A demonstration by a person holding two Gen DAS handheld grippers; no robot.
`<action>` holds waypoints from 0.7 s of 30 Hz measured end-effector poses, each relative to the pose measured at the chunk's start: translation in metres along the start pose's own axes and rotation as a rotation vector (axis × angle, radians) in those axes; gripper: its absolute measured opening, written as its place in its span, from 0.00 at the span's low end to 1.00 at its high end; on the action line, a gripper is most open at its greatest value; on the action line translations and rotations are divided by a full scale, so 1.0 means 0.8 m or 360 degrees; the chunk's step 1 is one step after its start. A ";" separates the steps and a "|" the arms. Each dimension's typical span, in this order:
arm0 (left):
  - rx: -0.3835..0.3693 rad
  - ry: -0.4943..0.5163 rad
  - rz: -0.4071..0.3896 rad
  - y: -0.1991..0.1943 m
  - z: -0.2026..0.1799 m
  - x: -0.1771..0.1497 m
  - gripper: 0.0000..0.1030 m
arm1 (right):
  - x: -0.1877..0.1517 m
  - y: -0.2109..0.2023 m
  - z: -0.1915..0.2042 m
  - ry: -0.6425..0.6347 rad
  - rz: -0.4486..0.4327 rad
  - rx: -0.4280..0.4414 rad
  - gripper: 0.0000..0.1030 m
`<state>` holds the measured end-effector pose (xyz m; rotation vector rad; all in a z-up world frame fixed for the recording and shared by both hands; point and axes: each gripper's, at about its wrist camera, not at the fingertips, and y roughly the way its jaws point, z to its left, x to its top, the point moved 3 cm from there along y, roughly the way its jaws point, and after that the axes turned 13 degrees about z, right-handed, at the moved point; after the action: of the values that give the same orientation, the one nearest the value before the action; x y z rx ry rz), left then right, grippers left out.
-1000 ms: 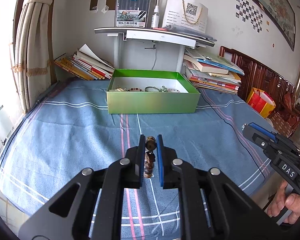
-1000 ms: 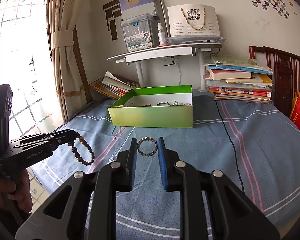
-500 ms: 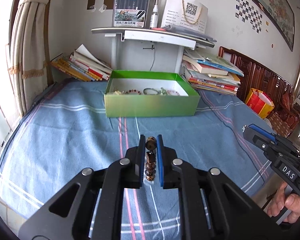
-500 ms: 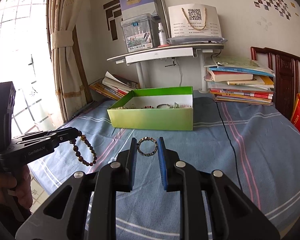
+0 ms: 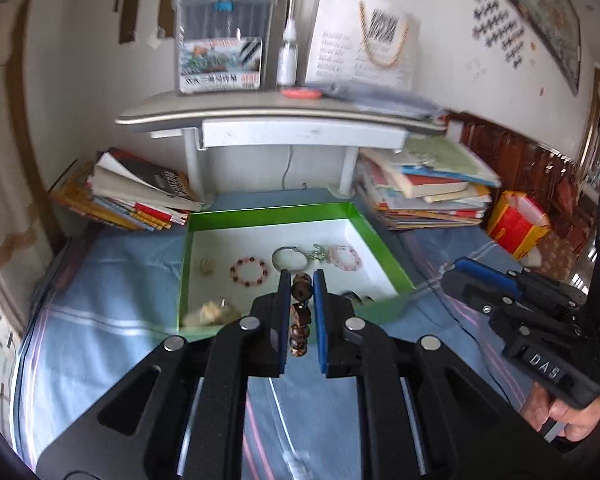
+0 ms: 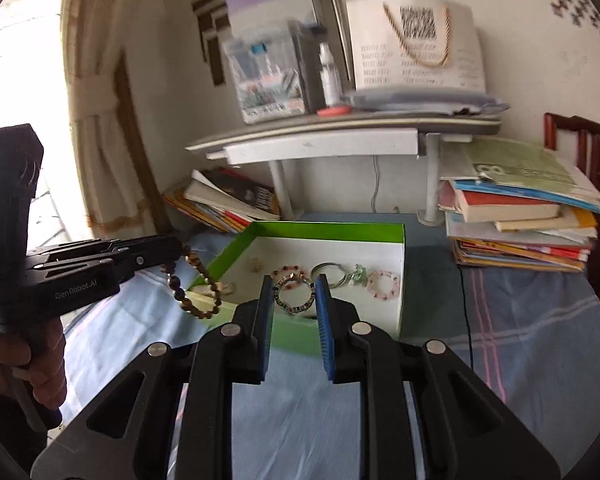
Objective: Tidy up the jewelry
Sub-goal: 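Carry both items over the green box and open both tools to drop them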
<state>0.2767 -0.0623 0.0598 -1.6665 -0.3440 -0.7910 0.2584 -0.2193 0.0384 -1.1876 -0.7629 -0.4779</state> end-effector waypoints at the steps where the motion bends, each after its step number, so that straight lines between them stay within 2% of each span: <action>1: 0.0018 -0.0005 0.0021 0.018 0.003 0.014 0.11 | 0.006 0.013 -0.003 0.0000 0.0023 -0.0012 0.20; 5: 0.0116 -0.0030 0.0114 0.085 0.017 0.047 0.11 | 0.023 0.081 -0.023 0.0042 0.0123 -0.0032 0.20; 10: 0.0167 -0.0052 0.0232 0.152 0.028 0.057 0.11 | 0.027 0.142 -0.043 0.0114 0.0220 -0.0062 0.20; 16: 0.0172 -0.0083 0.0282 0.179 0.040 0.052 0.11 | 0.029 0.158 -0.049 0.0122 0.0228 -0.0094 0.20; 18: 0.0186 -0.0081 0.0279 0.180 0.040 0.052 0.12 | 0.029 0.157 -0.052 0.0130 0.0225 -0.0095 0.24; 19: 0.0194 -0.0075 0.0270 0.177 0.040 0.052 0.16 | 0.031 0.158 -0.053 0.0129 0.0226 -0.0092 0.34; 20: 0.0208 -0.0066 0.0254 0.172 0.040 0.053 0.32 | 0.031 0.155 -0.054 0.0135 0.0224 -0.0089 0.48; 21: 0.0222 -0.0065 0.0228 0.166 0.040 0.054 0.44 | 0.031 0.149 -0.055 0.0147 0.0203 -0.0092 0.53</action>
<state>0.3994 -0.0741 -0.0127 -1.5594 -0.2978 -0.6138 0.3700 -0.2211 -0.0275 -1.2508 -0.5935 -0.4482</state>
